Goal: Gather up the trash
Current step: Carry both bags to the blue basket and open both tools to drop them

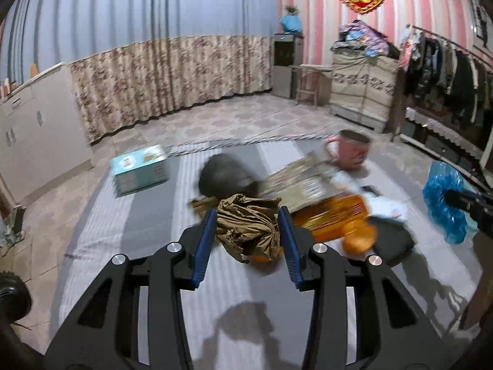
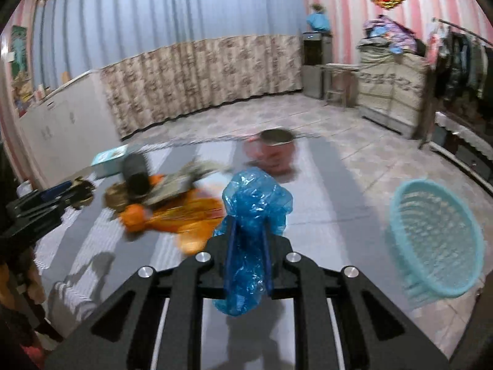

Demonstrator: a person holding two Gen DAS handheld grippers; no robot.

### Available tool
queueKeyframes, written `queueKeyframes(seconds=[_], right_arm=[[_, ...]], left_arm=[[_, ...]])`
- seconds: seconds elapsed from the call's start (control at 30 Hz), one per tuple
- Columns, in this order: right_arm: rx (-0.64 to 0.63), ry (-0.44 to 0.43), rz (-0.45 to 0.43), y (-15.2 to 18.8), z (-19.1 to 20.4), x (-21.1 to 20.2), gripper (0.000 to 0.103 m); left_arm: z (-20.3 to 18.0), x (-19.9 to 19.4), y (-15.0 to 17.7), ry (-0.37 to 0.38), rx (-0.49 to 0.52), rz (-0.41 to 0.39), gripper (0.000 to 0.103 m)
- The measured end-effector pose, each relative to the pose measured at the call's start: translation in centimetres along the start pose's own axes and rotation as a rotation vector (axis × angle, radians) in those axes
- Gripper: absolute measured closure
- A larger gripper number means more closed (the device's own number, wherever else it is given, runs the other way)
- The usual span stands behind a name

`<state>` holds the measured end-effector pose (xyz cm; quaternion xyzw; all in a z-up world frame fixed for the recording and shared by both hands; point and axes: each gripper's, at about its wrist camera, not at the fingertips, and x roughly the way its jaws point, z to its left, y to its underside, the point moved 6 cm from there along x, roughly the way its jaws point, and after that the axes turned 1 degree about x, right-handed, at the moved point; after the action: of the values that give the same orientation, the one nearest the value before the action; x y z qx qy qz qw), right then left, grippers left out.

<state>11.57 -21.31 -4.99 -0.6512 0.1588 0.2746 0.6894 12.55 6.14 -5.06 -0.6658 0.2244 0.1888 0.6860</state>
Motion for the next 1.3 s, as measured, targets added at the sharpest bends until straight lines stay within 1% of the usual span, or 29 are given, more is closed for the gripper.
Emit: queueKeyframes(seconds=[0.1,0.17,0.27,0.37,0.43,0.47,0.53,0.6,0.63,0.73,0.87,1.0,1.17,1.27,1.3], right_arm=[[-0.001,0.084,-0.032,-1.5,-5.3,-1.5,0.087],[0.027,0.118,-0.041,-2.2,-8.8,-2.2,0.087],[0.072,0.157,-0.052,-2.9,-13.2,-3.0,0.087],[0.12,0.201,-0.077,-3.0,-17.3,-3.7,0.087],[0.13,0.234,-0.086,-2.7,-19.6,-3.6,0.087],[0.129,0.258,-0.087,-2.4,-20.8,-3.5,0.087],[0.137,0.286,-0.088,-2.1,-22.6,-3.4,0.087],[0.164,0.283,-0.081,-2.0,-24.5,-3.2,0.087],[0.174,0.283,-0.075,-1.9,-25.4,-3.0,0.087],[0.185,0.305,-0.06,-1.4,-27.3,-2.7,0.087],[0.211,0.33,-0.051,-0.7,-29.1,-2.0,0.087],[0.233,0.349,-0.037,-0.1,-30.7,-1.2,0.087],[0.27,0.354,-0.045,0.3,-32.1,-1.4,0.087],[0.289,0.353,-0.05,0.4,-32.6,-1.6,0.087],[0.291,0.356,-0.049,0.5,-32.7,-1.6,0.087]], left_arm=[[-3.8,0.3,-1.0,0.04,0.011,-0.009,0.063],[-6.6,0.5,-1.8,0.073,0.017,-0.013,0.063],[-10.2,0.8,-2.9,0.099,0.038,-0.026,0.063],[-14.1,1.4,-3.8,0.134,0.066,-0.033,0.063],[-16.4,1.7,-4.4,0.152,0.084,-0.04,0.063],[-18.2,2.0,-4.7,0.169,0.092,-0.046,0.063],[-20.2,2.4,-5.0,0.201,0.098,-0.04,0.063],[-23.3,3.0,-5.3,0.247,0.112,-0.035,0.063],[-24.1,3.1,-5.4,0.256,0.118,-0.035,0.063],[-28.1,3.9,-5.5,0.303,0.14,-0.033,0.063],[-32.9,5.4,-5.2,0.371,0.156,-0.003,0.063],[-37.7,6.9,-4.3,0.405,0.204,0.017,0.063],[-42.4,8.5,-3.6,0.444,0.256,0.035,0.062],[-44.2,9.8,-3.7,0.451,0.291,0.047,0.055],[-44.5,10.1,-3.6,0.442,0.297,0.052,0.043]])
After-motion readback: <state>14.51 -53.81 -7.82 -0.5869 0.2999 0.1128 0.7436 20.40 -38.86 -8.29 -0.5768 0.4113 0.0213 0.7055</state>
